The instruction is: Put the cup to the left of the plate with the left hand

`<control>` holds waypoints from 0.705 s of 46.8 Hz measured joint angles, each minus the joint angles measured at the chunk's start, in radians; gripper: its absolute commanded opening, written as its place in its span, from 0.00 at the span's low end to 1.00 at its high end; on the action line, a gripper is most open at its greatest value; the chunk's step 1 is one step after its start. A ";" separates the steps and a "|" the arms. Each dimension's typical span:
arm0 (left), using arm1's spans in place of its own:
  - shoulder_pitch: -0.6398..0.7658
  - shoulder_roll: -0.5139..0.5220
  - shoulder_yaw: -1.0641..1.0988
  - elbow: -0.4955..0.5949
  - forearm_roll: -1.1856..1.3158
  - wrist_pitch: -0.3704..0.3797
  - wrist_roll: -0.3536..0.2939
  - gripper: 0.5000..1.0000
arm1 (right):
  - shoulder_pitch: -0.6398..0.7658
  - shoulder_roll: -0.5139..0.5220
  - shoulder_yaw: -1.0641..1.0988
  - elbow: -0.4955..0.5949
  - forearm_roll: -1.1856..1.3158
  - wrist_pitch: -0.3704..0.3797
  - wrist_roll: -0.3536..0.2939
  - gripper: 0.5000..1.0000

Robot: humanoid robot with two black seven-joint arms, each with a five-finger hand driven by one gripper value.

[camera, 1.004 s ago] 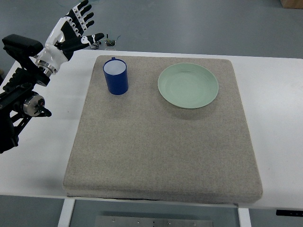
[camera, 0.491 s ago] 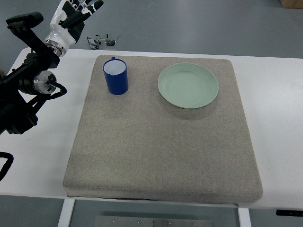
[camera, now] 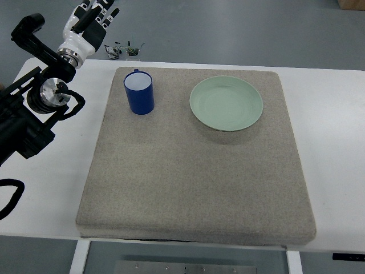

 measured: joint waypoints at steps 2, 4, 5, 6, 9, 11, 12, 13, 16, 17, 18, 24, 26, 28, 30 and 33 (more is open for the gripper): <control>0.000 -0.001 0.000 0.002 0.000 -0.001 0.000 0.99 | 0.000 0.000 0.000 0.000 0.000 0.000 0.000 0.87; 0.000 -0.003 0.000 0.002 0.005 -0.001 -0.001 0.99 | 0.000 0.000 0.000 0.000 0.000 0.000 0.000 0.87; 0.000 -0.004 0.001 0.002 0.008 -0.002 -0.001 0.99 | 0.000 0.000 0.000 0.000 0.000 0.000 0.000 0.87; 0.000 -0.004 0.001 0.002 0.009 -0.002 -0.001 0.99 | 0.000 0.000 0.000 0.000 0.000 0.000 0.000 0.87; 0.001 -0.004 0.002 0.005 0.012 -0.003 -0.002 0.99 | 0.000 0.000 0.000 0.000 0.000 0.000 0.000 0.87; 0.001 -0.005 0.003 0.009 0.013 -0.004 -0.002 0.99 | 0.000 0.000 0.000 0.000 0.000 0.000 0.000 0.87; 0.002 -0.005 0.004 0.011 0.013 -0.004 -0.002 0.99 | 0.000 0.000 0.000 0.000 0.000 0.000 0.000 0.87; 0.002 -0.005 0.005 0.012 0.013 -0.004 -0.002 0.99 | 0.000 0.000 0.000 0.000 0.000 0.000 0.000 0.87; 0.002 -0.005 0.011 0.014 0.014 -0.005 -0.003 0.99 | 0.000 0.000 0.000 0.000 0.000 0.000 0.000 0.87; 0.002 -0.005 0.012 0.015 0.014 -0.005 -0.003 0.99 | 0.000 0.000 0.000 0.000 0.000 0.000 0.000 0.87; 0.002 -0.005 0.013 0.016 0.014 -0.005 -0.003 0.99 | 0.000 0.000 0.000 0.000 0.000 0.000 0.000 0.87; 0.002 -0.005 0.015 0.017 0.014 -0.005 -0.003 0.99 | 0.000 0.000 0.000 0.000 0.000 0.000 0.000 0.87; 0.002 -0.005 0.015 0.017 0.014 -0.006 -0.003 0.99 | 0.000 0.000 0.000 0.000 0.000 0.000 0.000 0.87; 0.001 -0.005 0.015 0.017 0.014 -0.007 -0.003 0.99 | 0.000 0.000 -0.001 0.000 0.000 0.000 0.000 0.87; 0.001 -0.005 0.015 0.017 0.014 -0.007 -0.003 0.99 | 0.000 0.000 0.000 0.000 0.000 0.000 0.000 0.87; 0.001 -0.005 0.015 0.017 0.014 -0.007 -0.003 0.99 | 0.000 0.000 0.000 0.000 0.000 0.000 0.000 0.87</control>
